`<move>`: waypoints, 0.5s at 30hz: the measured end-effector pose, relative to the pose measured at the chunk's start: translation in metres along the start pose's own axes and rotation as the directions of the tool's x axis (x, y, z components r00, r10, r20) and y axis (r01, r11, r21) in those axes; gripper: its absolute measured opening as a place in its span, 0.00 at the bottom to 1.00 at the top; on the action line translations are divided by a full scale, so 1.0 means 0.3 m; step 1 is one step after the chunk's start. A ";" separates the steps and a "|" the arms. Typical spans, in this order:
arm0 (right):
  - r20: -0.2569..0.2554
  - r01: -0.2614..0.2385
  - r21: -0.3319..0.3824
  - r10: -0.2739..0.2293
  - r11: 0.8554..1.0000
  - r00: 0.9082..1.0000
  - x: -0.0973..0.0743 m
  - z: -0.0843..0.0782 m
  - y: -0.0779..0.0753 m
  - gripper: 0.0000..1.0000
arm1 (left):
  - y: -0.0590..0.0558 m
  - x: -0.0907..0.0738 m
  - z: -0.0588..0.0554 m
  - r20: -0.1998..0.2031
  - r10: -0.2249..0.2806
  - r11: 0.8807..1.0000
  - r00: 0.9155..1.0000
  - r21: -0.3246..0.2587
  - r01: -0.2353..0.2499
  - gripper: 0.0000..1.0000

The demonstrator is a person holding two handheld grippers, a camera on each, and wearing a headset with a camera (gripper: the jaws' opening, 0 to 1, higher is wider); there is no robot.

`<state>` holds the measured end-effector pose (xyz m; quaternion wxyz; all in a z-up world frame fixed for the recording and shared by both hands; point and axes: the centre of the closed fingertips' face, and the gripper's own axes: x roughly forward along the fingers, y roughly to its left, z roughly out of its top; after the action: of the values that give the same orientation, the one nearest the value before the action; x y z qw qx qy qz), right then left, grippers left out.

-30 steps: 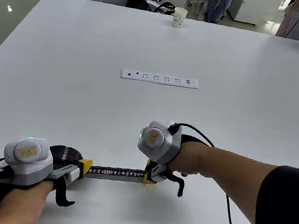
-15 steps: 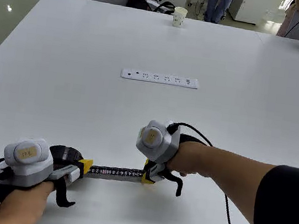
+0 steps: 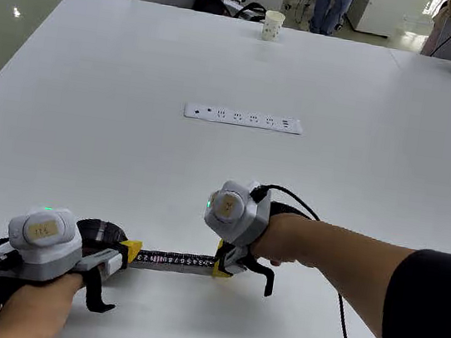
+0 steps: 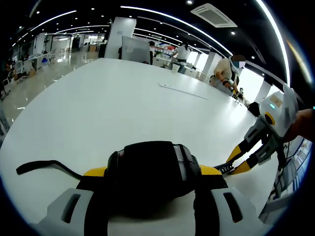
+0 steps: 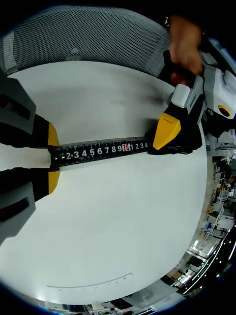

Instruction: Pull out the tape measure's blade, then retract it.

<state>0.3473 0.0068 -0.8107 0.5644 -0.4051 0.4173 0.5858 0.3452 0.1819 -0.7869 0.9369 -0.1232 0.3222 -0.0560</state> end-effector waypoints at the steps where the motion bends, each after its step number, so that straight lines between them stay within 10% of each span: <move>1: 0.000 0.000 0.001 0.000 1.000 1.000 0.000 0.001 0.001 0.11 | -0.001 0.000 0.000 0.000 0.000 1.000 1.000 0.001 0.000 0.65; 15: 0.009 0.001 0.000 -0.001 1.000 1.000 0.005 0.017 0.003 0.11 | 0.002 0.002 0.000 -0.001 0.000 1.000 1.000 0.001 0.000 0.65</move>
<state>0.3464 0.0121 -0.8103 0.5667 -0.4025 0.4145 0.5874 0.3457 0.1823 -0.7874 0.9367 -0.1229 0.3229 -0.0564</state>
